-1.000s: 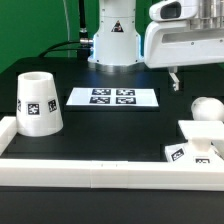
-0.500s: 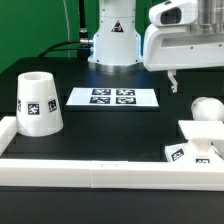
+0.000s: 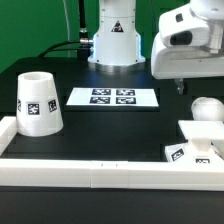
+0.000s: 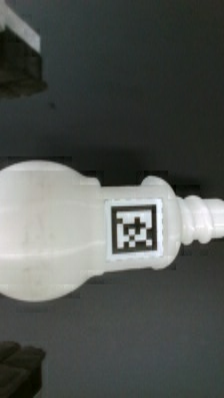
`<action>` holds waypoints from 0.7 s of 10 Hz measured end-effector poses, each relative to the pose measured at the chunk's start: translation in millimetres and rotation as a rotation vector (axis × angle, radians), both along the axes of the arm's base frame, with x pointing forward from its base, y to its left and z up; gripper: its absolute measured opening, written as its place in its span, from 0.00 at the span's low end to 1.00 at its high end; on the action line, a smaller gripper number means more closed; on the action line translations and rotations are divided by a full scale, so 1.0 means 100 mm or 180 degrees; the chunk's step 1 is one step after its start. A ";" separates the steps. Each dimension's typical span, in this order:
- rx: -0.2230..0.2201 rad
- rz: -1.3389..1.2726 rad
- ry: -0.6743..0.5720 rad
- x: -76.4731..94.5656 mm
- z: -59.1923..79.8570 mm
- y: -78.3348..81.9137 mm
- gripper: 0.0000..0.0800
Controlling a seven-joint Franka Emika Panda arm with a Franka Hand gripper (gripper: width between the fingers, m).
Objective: Assemble lamp
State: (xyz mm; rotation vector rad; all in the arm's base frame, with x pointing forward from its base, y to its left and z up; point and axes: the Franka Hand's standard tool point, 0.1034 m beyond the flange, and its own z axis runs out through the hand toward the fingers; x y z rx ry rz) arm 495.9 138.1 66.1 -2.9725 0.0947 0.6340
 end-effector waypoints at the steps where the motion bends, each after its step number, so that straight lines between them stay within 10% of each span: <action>1: 0.0002 0.0024 0.0228 -0.05 0.00 -0.01 0.87; 7: 0.0057 0.0189 0.1282 -0.10 -0.13 0.08 0.87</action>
Offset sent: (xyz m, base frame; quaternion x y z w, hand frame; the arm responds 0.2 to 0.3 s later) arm 0.0026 0.0238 -0.0036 0.0168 -0.1858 0.0003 0.9824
